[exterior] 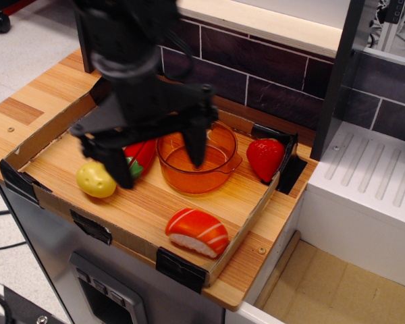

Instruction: Put sushi in pot

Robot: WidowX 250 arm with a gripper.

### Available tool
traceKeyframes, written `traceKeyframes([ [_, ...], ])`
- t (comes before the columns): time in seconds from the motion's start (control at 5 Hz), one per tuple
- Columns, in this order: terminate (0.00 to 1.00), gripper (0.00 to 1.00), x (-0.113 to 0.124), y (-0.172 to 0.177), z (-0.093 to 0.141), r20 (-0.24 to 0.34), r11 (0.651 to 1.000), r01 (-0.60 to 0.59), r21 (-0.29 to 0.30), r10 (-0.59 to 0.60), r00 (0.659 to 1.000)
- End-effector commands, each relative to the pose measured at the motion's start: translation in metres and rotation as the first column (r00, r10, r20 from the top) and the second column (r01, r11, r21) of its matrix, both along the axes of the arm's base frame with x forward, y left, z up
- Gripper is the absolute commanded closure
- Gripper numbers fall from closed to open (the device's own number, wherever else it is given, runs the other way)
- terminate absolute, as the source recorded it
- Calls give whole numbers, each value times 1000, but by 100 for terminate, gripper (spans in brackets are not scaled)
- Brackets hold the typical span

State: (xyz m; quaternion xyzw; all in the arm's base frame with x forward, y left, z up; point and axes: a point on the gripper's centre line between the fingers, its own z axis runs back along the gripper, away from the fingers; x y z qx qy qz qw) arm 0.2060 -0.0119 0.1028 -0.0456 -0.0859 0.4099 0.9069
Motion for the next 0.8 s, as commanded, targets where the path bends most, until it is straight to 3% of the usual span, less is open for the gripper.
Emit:
traceKeyframes([
  [0.0, 0, 0, 18, -21, -7, 11, 949, -294, -112, 297, 955],
  [0.4, 0, 0, 30, -27, -34, -94, 901, -420, -112, 411, 907],
  [0.6, 0, 0, 32, -24, -50, -96, 901, -426, -83, 418, 903],
])
